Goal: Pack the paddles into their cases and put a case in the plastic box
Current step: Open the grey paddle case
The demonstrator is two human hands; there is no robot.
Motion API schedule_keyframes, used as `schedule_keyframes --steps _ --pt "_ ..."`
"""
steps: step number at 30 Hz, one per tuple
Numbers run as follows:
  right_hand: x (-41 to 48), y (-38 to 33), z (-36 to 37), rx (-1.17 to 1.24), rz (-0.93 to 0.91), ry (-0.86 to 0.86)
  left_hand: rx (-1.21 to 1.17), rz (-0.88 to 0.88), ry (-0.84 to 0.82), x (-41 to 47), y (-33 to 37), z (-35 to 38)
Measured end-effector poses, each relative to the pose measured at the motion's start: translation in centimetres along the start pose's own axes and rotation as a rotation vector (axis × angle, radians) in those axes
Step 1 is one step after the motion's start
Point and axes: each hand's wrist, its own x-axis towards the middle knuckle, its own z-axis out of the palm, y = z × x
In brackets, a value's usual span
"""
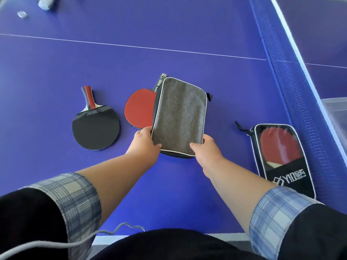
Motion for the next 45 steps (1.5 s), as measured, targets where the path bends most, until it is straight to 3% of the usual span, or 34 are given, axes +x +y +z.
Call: schedule_keyframes --steps 14,21,25,28,32,37,45 --pt "-7.8 7.1 -2.0 -0.134 -0.116 -0.331 -0.038 -0.224 0.163 -15.8 -3.1 2.2" --pt "-8.7 7.3 0.9 -0.205 -0.032 -0.419 0.131 -0.333 0.177 -17.3 -4.6 0.5" --pt "-8.3 7.0 2.2 -0.174 0.094 -0.416 -0.033 -0.206 0.196 -17.4 -4.1 -0.3" --pt "-8.4 6.3 2.6 -0.141 0.152 -0.316 -0.146 -0.084 0.181 -17.5 -2.8 -1.0" --pt "-9.1 3.4 1.5 -0.058 0.088 -0.142 -0.200 0.109 0.000 -16.8 -1.0 -0.7" --pt "-10.9 0.1 -1.4 0.122 -0.065 -0.030 0.023 0.363 -0.251 -14.5 0.8 0.3" --pt "-11.3 2.6 -3.7 -0.011 -0.203 0.117 0.202 0.658 -0.449 -11.1 3.4 3.1"
